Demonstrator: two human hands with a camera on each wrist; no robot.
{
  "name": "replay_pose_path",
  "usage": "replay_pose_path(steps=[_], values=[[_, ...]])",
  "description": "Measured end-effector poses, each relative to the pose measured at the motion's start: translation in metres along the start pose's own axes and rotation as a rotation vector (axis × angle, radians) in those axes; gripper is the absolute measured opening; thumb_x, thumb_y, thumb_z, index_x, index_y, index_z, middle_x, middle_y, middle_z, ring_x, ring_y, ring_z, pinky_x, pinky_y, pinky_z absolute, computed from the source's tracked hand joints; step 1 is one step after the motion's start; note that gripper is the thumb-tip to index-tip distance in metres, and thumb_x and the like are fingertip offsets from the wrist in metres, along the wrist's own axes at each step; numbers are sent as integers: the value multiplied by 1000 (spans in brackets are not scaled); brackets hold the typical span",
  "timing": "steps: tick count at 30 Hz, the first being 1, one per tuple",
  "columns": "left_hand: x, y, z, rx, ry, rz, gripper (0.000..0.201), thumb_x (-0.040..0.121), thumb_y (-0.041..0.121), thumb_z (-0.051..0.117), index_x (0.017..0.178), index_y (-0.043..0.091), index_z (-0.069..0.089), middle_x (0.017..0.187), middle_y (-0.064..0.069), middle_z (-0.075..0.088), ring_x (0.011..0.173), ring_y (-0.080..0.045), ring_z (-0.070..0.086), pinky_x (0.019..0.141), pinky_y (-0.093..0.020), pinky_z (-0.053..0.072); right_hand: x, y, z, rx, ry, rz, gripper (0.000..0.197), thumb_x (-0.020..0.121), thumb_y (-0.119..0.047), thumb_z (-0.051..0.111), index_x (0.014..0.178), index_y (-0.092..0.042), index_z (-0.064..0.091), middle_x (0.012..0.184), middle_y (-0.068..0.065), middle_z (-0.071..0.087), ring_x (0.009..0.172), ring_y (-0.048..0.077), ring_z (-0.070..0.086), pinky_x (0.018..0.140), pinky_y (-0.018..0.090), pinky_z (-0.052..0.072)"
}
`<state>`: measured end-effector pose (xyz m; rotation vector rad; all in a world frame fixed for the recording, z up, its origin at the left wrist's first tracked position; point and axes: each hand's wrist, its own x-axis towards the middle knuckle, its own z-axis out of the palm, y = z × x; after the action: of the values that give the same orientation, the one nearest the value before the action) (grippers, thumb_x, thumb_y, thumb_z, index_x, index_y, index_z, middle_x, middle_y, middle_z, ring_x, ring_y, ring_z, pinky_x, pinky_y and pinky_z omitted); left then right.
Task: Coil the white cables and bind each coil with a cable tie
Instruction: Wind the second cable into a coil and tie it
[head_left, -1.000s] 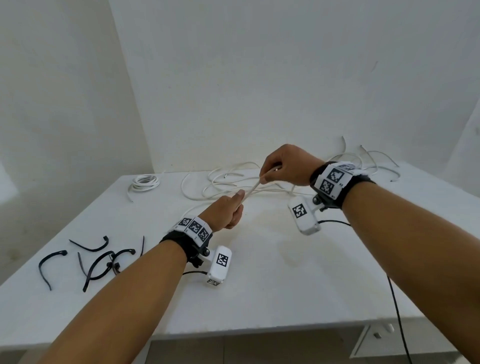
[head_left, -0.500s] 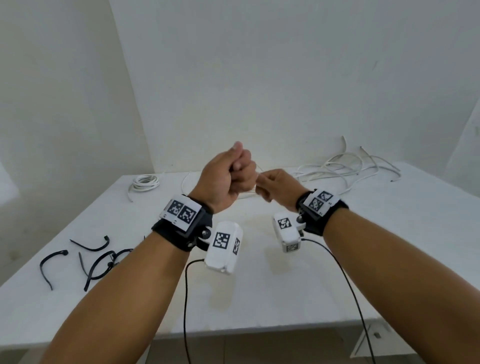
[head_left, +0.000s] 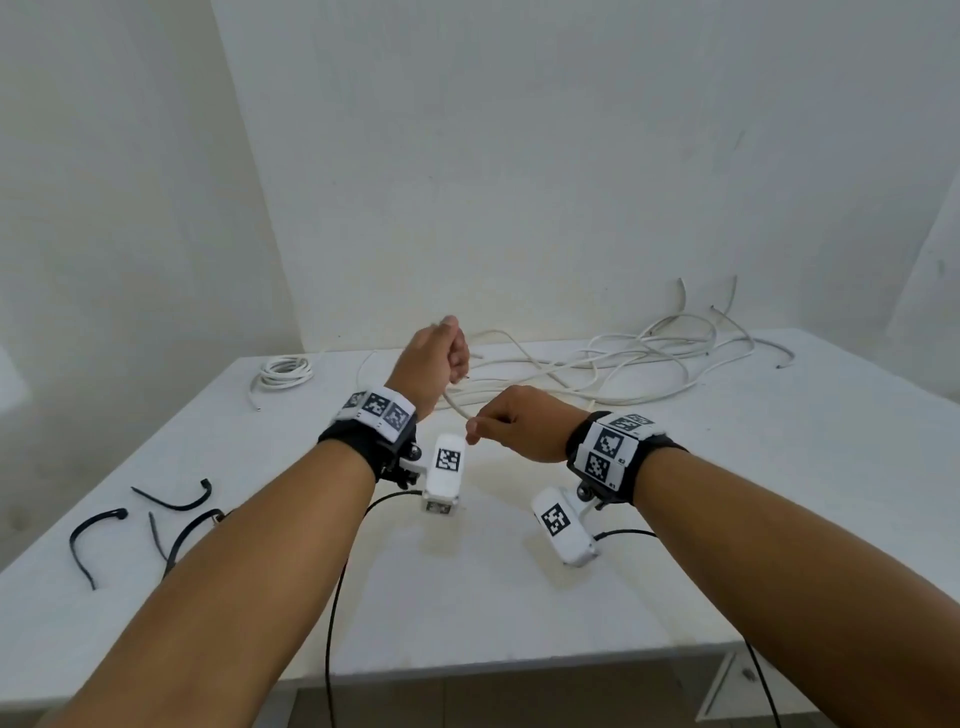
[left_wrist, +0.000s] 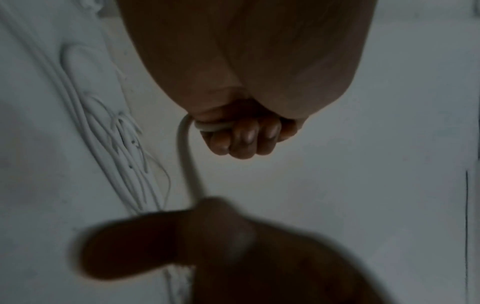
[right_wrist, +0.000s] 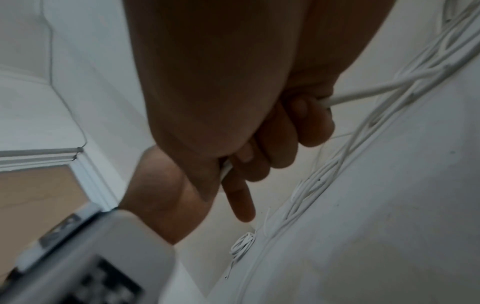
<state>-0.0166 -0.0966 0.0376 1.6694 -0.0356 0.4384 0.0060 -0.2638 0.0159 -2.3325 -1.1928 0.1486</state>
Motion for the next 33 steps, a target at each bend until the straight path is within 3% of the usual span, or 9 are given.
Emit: replay_pose_path(steps=[4,7,9,13,16,20,22,26,33], values=[[-10,-12,6,438,-165,-62,41,105,32,35,68,15,42,59,3,42,52,-14,39,59,-26,37,-1,-6,-6,-118,-29,-21,29,96,-35,53,88,-17,74,68,-2,61,58,11,49,57,25,39],[-14,-15,6,610,-269,-111,40,101,32,37,67,14,43,56,1,48,49,-12,43,55,-24,37,-3,-8,-17,-151,-13,-59,26,93,-28,59,68,-33,65,66,-7,57,58,4,47,56,22,36],[-16,-18,5,662,-351,-137,41,99,32,36,63,13,42,51,-2,50,44,-14,43,53,-26,37,-3,-9,-24,-165,14,-67,21,90,-25,61,71,-29,69,62,-10,54,55,4,46,57,23,38],[-27,-26,5,510,-402,-286,44,102,23,28,61,12,37,48,-5,40,42,-15,30,46,-24,28,-1,-6,-49,-130,74,-59,10,84,-30,71,84,-22,77,69,-13,64,62,1,55,61,19,46],[-36,-33,4,261,-374,-351,56,106,39,18,57,14,31,47,-1,28,44,-13,21,43,-22,19,0,-2,-69,-64,138,-38,4,80,-31,77,80,-26,76,63,-9,62,56,5,51,59,23,42],[-45,-28,8,88,-434,-255,52,99,50,32,59,19,26,52,3,19,47,-13,12,45,-23,12,3,6,-78,14,216,-22,7,78,-31,80,80,-24,78,79,4,73,80,25,65,75,36,52],[-49,-19,12,21,-453,-222,44,92,46,39,59,21,25,54,4,17,47,-12,12,45,-23,12,5,10,-78,91,261,-34,7,78,-32,80,78,-25,78,80,8,73,78,30,62,72,37,50],[-50,2,16,-125,-467,-185,52,101,40,31,51,23,32,47,7,20,42,-8,15,44,-22,13,8,21,-67,311,328,-28,19,80,-35,79,81,-16,78,62,-2,64,57,8,50,62,24,42],[-52,32,25,-289,-349,17,46,94,43,33,53,22,35,45,8,24,41,-8,17,45,-24,13,2,17,-31,565,250,-67,54,100,-32,55,47,-32,65,49,-7,49,49,13,37,56,21,35]])
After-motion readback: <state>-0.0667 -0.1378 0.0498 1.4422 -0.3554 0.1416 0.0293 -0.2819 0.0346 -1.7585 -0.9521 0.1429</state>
